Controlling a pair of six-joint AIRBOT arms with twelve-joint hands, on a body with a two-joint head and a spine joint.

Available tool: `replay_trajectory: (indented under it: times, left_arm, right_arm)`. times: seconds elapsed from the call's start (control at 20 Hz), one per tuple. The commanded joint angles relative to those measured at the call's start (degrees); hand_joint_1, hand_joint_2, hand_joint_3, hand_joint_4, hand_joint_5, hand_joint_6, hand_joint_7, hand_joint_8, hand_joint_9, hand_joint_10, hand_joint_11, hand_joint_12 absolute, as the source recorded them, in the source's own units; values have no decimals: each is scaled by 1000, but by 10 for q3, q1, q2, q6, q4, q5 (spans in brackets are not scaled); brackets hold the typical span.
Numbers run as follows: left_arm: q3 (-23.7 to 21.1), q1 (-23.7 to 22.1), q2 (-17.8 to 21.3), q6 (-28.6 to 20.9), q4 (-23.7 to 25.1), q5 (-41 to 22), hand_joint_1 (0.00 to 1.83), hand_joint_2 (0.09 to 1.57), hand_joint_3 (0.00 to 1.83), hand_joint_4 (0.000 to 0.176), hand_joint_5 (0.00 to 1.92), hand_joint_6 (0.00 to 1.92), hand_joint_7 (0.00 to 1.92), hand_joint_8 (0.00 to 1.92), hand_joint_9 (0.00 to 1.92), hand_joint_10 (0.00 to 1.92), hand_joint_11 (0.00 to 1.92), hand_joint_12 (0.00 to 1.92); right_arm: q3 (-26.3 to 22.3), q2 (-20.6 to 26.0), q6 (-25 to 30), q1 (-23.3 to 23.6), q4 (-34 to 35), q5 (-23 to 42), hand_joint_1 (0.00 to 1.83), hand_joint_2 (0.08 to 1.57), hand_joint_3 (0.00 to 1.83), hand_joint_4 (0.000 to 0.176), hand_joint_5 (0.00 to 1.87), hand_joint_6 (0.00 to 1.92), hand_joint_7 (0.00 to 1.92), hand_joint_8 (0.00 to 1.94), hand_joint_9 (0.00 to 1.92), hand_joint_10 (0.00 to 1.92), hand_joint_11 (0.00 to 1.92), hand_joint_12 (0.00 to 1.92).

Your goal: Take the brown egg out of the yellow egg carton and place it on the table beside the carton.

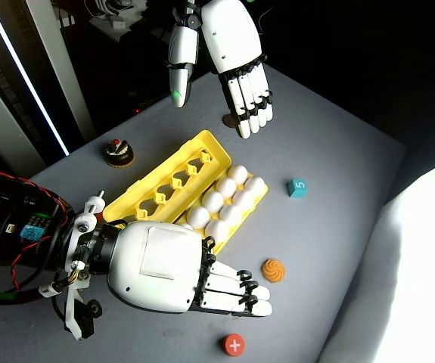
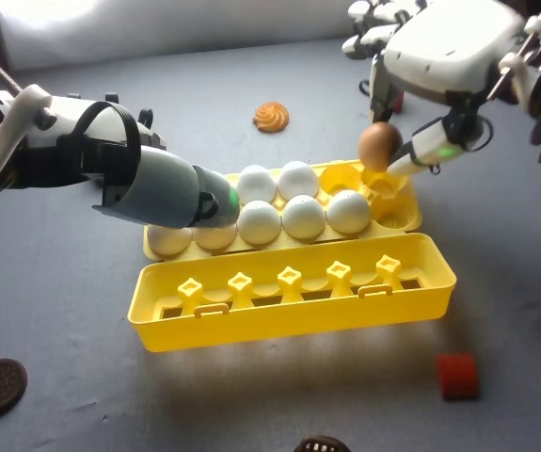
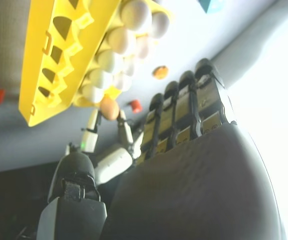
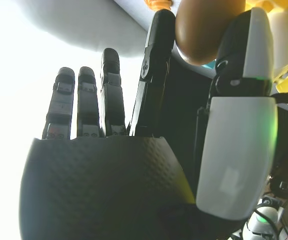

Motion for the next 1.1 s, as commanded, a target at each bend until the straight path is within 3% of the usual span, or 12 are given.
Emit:
replay_trajectory:
  times: [0.0, 0.15, 0.2, 0.25, 0.3, 0.9, 1.0, 1.05]
  left_arm:
    - [0, -5, 1, -2, 43, -9, 0, 1204, 4, 0, 38, 4, 41, 3, 11, 3, 0, 0]
    - [-1, -5, 1, -2, 47, -8, 0, 1199, 1, 0, 50, 8, 45, 4, 13, 3, 1, 0]
    - [-1, -5, 1, -2, 47, -8, 0, 1198, 0, 0, 41, 3, 41, 2, 9, 1, 0, 0]
    - [-1, -5, 1, -2, 47, -7, 0, 1196, 0, 0, 41, 3, 40, 1, 7, 0, 0, 0]
    - [-1, -5, 1, -2, 47, -7, 0, 1197, 0, 0, 46, 5, 43, 3, 10, 2, 0, 0]
    - [-1, -6, 1, -6, 47, -6, 0, 1191, 0, 0, 43, 1, 25, 0, 0, 0, 0, 0]
    - [-1, -6, 1, -6, 47, -6, 0, 1187, 0, 0, 47, 3, 26, 3, 0, 0, 0, 0]
    - [-1, -6, 1, -6, 47, -5, 0, 1191, 0, 0, 41, 1, 31, 5, 1, 0, 0, 0]
  right_arm:
    - [0, 11, 1, 8, -5, 67, 1131, 946, 0, 176, 1504, 28, 356, 0, 73, 9, 0, 0]
    - [0, 29, 1, 7, -5, 65, 1129, 948, 0, 176, 1504, 27, 336, 0, 61, 4, 0, 0]
    - [0, 36, 1, 5, -5, 64, 1134, 949, 0, 158, 1503, 27, 340, 2, 50, 1, 0, 0]
    - [0, 42, 1, 1, -5, 64, 1130, 949, 0, 172, 1503, 27, 344, 3, 39, 1, 0, 0]
    - [0, 49, 1, -6, -5, 64, 1128, 949, 0, 175, 1502, 26, 344, 2, 33, 0, 0, 0]
    - [25, 52, 2, -56, -5, 68, 1129, 949, 0, 176, 1503, 27, 360, 8, 70, 12, 0, 0]
    - [26, 52, 2, -60, -5, 68, 1129, 952, 1, 173, 1501, 26, 348, 2, 69, 11, 0, 0]
    - [26, 52, 2, -62, -6, 68, 1132, 953, 1, 157, 1500, 27, 351, 2, 84, 13, 0, 0]
